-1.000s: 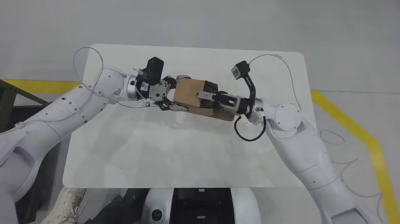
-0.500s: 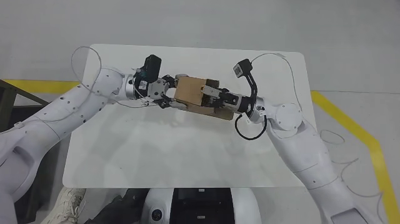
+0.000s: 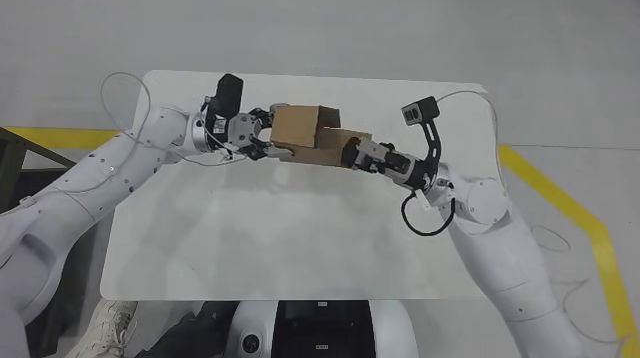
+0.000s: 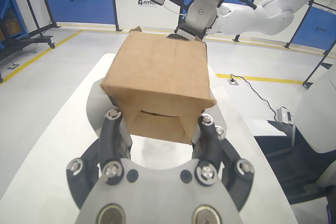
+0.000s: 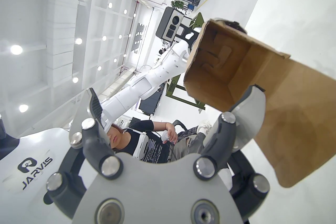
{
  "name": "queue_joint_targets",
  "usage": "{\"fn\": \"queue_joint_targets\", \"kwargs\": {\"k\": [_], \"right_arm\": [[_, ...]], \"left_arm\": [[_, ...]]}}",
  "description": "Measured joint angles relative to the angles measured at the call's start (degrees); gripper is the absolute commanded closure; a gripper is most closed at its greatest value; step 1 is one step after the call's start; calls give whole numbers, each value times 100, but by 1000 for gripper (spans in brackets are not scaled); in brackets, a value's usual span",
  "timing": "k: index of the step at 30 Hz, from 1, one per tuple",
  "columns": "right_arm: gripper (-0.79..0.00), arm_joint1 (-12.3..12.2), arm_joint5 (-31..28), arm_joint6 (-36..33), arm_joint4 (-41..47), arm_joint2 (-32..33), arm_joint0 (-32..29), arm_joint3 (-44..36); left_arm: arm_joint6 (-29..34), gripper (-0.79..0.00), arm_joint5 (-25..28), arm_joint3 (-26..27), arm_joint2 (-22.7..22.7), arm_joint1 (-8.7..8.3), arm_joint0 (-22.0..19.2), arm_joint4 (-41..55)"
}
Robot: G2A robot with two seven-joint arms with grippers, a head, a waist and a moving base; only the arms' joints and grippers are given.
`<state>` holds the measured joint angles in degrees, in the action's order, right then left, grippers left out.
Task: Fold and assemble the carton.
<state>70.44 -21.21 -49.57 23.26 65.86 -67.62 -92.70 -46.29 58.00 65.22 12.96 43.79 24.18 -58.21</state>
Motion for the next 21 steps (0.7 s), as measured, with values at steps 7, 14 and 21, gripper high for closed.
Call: {"fn": "queue_joint_targets", "kwargs": {"k": [7, 14, 21], "right_arm": [[-785, 26, 26, -17, 54, -201, 9, 1], [-785, 95, -138, 120, 143, -416, 245, 193], [-785, 148, -164, 68, 236, -620, 406, 330]], "left_arm": [[0, -372, 0, -34, 122, 51, 77, -36], [1, -388, 0, 71, 92, 65, 116, -228], [0, -391, 0, 151, 15, 70, 100, -249]]}}
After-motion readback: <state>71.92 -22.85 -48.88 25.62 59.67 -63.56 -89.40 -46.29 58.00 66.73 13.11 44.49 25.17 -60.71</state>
